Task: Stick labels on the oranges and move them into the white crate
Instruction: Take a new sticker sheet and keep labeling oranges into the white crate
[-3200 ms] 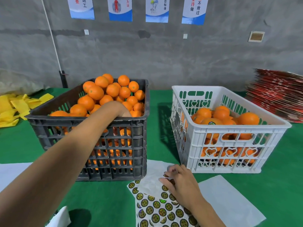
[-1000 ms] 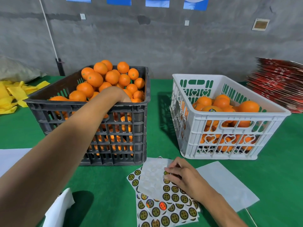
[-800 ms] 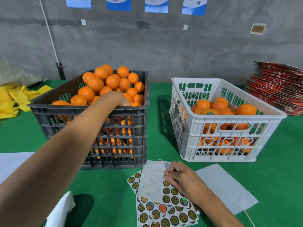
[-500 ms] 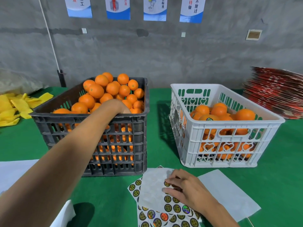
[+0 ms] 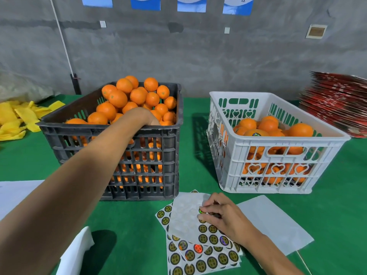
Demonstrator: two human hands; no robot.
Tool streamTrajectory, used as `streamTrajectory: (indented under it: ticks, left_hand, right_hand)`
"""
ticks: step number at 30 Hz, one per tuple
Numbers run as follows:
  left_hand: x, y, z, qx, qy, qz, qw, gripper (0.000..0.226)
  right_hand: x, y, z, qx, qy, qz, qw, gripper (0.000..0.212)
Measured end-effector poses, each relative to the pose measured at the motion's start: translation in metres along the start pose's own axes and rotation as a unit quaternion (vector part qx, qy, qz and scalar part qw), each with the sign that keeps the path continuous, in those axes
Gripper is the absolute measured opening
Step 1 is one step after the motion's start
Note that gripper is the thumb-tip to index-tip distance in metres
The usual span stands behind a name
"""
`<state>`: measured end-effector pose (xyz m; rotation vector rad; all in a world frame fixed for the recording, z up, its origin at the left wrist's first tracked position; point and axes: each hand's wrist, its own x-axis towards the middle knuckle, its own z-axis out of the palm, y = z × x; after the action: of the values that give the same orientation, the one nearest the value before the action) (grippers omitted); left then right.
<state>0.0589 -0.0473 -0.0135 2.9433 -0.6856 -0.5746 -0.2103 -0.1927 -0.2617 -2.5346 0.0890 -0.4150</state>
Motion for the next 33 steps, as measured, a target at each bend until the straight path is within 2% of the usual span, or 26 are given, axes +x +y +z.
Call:
streamTrajectory:
  ticks: [4, 8, 10, 15, 22, 33]
  left_hand:
    - [0.003, -0.001, 0.001, 0.0, 0.008, 0.002, 1.0, 0.07]
    - [0.006, -0.002, 0.0, -0.011, 0.0, -0.007, 1.0, 0.076]
    - [0.007, -0.002, 0.0, -0.012, -0.006, -0.009, 1.0, 0.077]
    - [0.01, -0.002, -0.002, -0.004, -0.015, -0.015, 1.0, 0.07]
    - [0.014, -0.002, -0.001, 0.001, -0.012, -0.013, 1.0, 0.071]
    - [0.013, -0.001, -0.003, -0.006, -0.012, -0.033, 0.999, 0.068]
  right_hand:
    - [-0.002, -0.002, -0.002, 0.003, -0.003, -0.004, 1.0, 0.039]
    - [-0.005, 0.001, 0.0, -0.036, -0.018, 0.02, 0.999, 0.073]
    - [-0.005, 0.005, 0.001, -0.034, -0.033, 0.036, 0.998, 0.083]
    - [-0.003, 0.009, 0.003, 0.004, -0.017, 0.042, 0.999, 0.07]
    - [-0.004, 0.01, 0.007, 0.055, 0.022, 0.047, 0.997, 0.041]
    - [0.0, 0.009, 0.007, 0.181, 0.036, 0.078, 0.98, 0.022]
